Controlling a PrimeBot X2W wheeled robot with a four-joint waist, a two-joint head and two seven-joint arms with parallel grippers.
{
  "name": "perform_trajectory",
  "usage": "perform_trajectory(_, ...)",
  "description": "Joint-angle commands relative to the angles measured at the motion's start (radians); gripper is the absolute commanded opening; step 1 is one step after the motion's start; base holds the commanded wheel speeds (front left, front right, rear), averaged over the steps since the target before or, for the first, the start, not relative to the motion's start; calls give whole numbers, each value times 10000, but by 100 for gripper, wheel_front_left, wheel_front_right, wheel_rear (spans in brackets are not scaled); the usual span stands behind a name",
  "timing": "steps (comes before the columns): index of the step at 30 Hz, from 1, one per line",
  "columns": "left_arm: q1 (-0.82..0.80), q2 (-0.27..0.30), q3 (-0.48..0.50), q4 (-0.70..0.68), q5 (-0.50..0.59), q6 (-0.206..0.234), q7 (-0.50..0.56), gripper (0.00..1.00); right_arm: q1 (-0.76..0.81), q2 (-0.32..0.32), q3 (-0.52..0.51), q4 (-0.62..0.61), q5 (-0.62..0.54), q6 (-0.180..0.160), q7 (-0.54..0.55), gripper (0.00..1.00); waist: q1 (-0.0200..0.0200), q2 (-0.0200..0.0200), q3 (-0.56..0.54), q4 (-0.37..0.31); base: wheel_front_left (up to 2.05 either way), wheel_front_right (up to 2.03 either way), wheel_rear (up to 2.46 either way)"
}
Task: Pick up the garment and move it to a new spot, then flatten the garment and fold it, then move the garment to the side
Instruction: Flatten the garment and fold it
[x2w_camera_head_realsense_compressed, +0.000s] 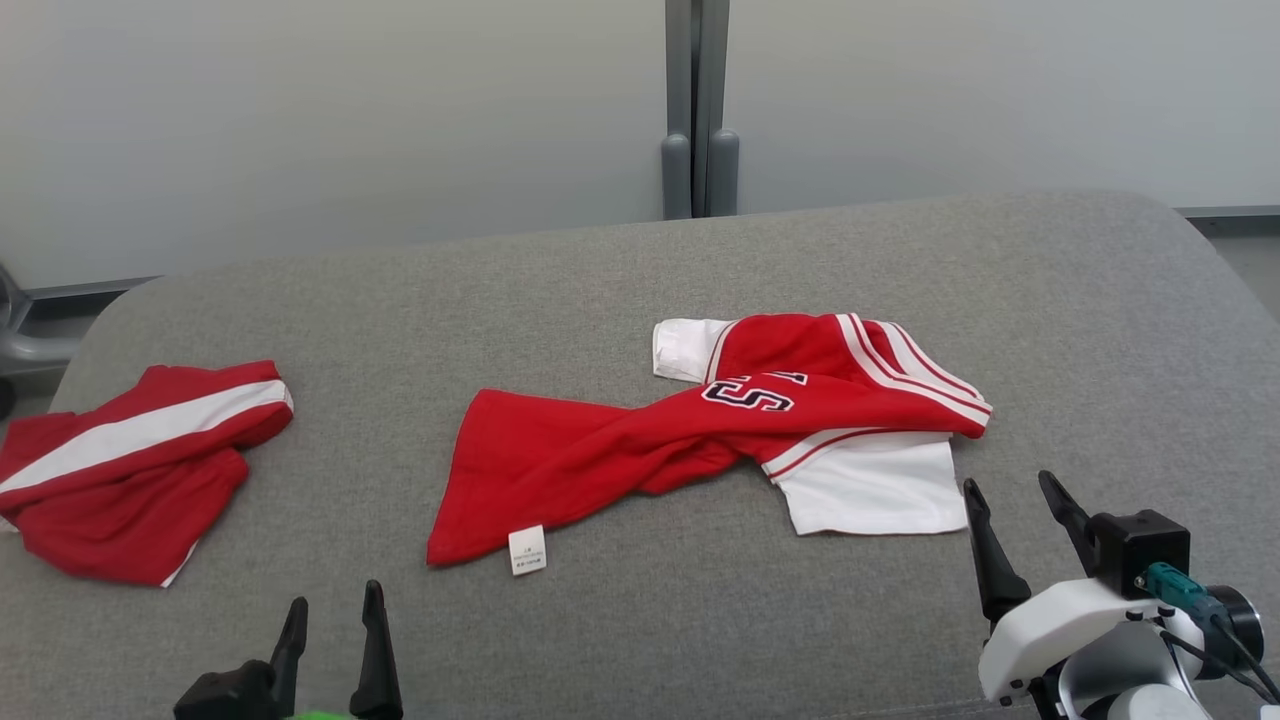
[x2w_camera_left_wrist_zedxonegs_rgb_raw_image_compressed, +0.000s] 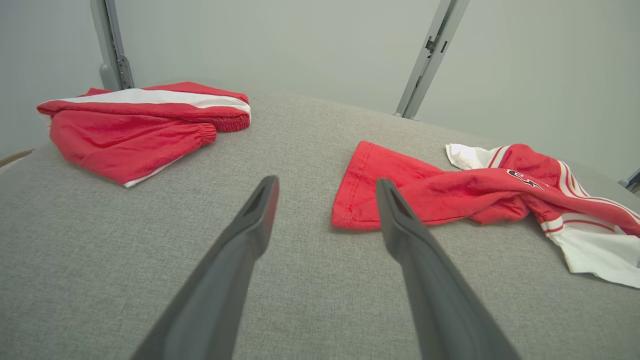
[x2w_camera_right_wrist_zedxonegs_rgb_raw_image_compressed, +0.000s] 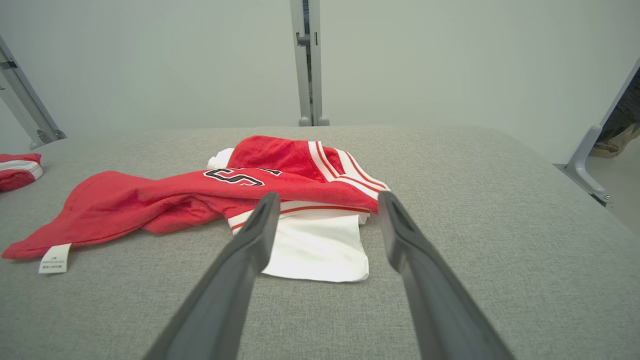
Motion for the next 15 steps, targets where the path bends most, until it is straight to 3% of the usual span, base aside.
perform_trajectory(1,-202,-11,-74,62,20,-76,100,100,-12,-13,-38,16,88,-14,48,100,0,0,35,3,0,0,0)
perform_trajectory(9,-1104,-717,-353,950,-1020,-413,1538,100,-185,-13,-36,217,168,-14,122,100,0,0,241,-5,0,0,0)
perform_trajectory(15,-2181,-1110,-304,2293,-1765,-391,2790,100,-356,-15,105,429,214,-14,145,100,0,0,476,-171,0,0,0)
